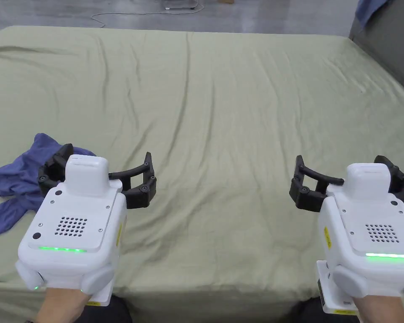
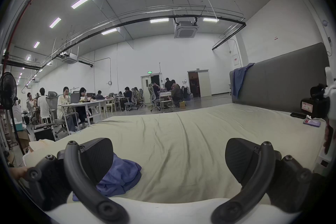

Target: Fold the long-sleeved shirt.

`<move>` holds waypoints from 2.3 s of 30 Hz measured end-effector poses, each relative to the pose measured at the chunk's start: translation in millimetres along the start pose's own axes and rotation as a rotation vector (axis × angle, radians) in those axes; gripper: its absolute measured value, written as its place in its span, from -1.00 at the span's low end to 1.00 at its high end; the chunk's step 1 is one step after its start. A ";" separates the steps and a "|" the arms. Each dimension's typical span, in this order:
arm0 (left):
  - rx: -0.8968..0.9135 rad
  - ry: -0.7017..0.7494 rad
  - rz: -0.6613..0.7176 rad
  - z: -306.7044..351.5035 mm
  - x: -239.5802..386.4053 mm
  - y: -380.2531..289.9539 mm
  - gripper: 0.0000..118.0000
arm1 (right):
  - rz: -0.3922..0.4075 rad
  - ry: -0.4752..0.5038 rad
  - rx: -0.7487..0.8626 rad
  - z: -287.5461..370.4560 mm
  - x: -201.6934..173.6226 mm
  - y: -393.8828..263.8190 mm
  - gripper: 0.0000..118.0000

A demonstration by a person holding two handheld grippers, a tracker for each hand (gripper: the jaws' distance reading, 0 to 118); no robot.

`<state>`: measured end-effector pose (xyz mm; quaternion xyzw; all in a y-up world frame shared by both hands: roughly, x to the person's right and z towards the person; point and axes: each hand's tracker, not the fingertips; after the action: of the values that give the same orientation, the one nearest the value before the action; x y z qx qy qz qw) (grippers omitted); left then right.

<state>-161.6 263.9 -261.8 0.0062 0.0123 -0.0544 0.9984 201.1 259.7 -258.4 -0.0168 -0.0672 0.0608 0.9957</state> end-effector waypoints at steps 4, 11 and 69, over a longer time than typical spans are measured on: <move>-0.002 -0.002 0.001 0.0 -0.7 0.6 1.00 | -0.003 0.005 0.000 0.3 0.2 1.2 1.00; 0.003 -0.008 -0.010 1.4 0.7 2.0 1.00 | -0.003 0.004 0.004 0.6 0.2 2.3 1.00; -0.013 0.198 0.031 34.8 -81.8 50.8 -1.00 | -0.034 0.160 0.016 -9.4 -93.4 64.8 -1.00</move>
<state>-236.5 322.8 -224.4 0.0053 0.1114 -0.0381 0.9930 102.8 312.3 -282.7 -0.0127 0.0127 0.0429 0.9989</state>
